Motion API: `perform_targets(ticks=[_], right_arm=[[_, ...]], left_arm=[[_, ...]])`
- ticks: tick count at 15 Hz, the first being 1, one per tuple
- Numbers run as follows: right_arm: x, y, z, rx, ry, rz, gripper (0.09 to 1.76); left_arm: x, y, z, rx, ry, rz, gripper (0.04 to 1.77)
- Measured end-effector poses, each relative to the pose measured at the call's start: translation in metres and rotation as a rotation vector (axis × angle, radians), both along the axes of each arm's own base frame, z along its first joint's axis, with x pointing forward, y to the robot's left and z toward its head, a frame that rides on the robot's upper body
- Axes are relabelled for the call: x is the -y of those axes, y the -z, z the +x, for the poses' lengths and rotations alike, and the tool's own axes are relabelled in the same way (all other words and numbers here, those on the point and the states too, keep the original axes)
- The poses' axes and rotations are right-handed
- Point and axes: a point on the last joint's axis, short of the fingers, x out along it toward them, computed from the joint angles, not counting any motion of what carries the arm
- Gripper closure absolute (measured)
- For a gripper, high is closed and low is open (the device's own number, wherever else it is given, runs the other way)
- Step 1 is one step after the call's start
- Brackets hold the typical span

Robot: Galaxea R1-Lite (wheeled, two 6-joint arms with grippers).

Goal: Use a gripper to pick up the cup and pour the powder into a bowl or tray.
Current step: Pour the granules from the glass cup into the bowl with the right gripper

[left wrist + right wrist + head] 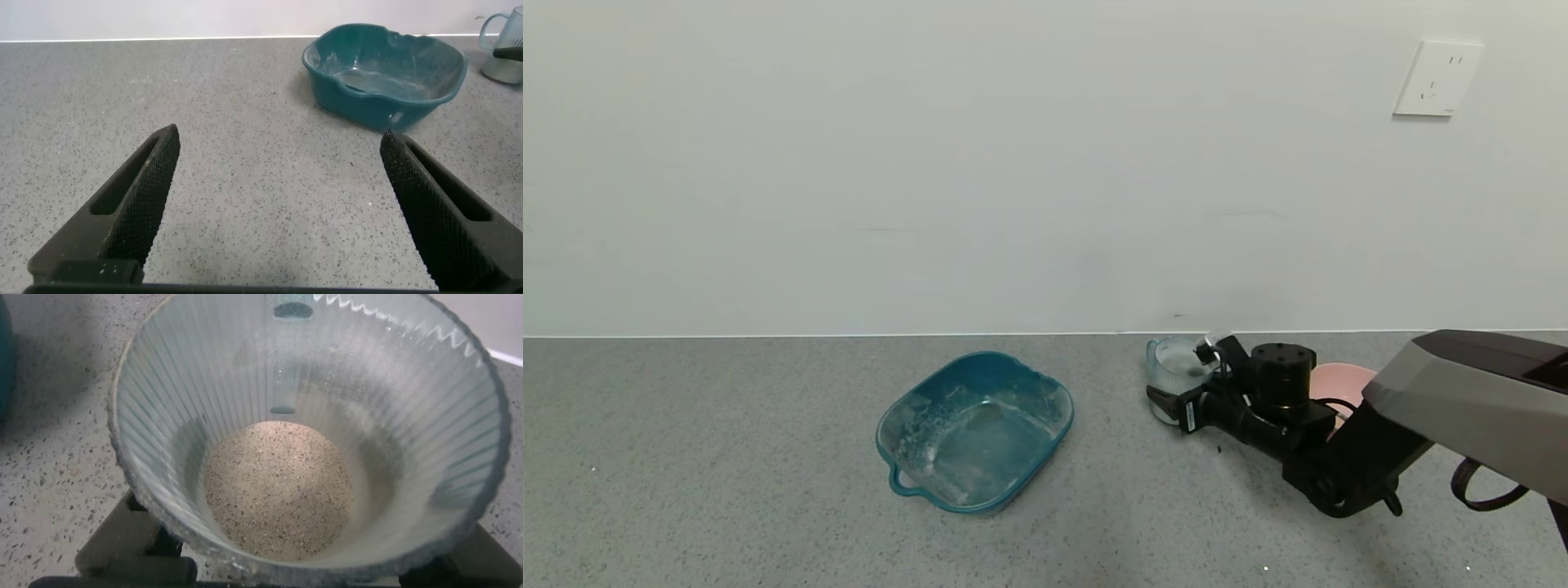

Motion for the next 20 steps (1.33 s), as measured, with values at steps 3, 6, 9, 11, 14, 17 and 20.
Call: perform_targets(ticks=[3, 6, 9, 11, 14, 17, 20], right_arm=[[0.001, -0.005, -0.002, -0.003, 0.001, 0.000, 0.48], [0.003, -0.018, -0.005, -0.004, 0.003, -0.001, 0.48], [0.008, -0.039, -0.009, 0.005, 0.014, 0.001, 0.48], [0.014, -0.057, -0.013, 0.022, 0.028, 0.006, 0.48], [0.023, -0.085, -0.023, 0.047, 0.046, 0.010, 0.48], [0.036, -0.115, -0.036, 0.050, 0.073, -0.001, 0.48], [0.060, -0.138, -0.045, 0.088, 0.129, -0.007, 0.48]], left_arm=[[0.000, 0.000, 0.000, 0.000, 0.000, 0.000, 0.05], [0.000, 0.000, 0.000, 0.000, 0.000, 0.000, 0.05], [0.000, 0.000, 0.000, 0.000, 0.000, 0.000, 0.05], [0.000, 0.000, 0.000, 0.000, 0.000, 0.000, 0.05], [0.000, 0.000, 0.000, 0.000, 0.000, 0.000, 0.05], [0.000, 0.000, 0.000, 0.000, 0.000, 0.000, 0.05], [0.000, 0.000, 0.000, 0.000, 0.000, 0.000, 0.05]])
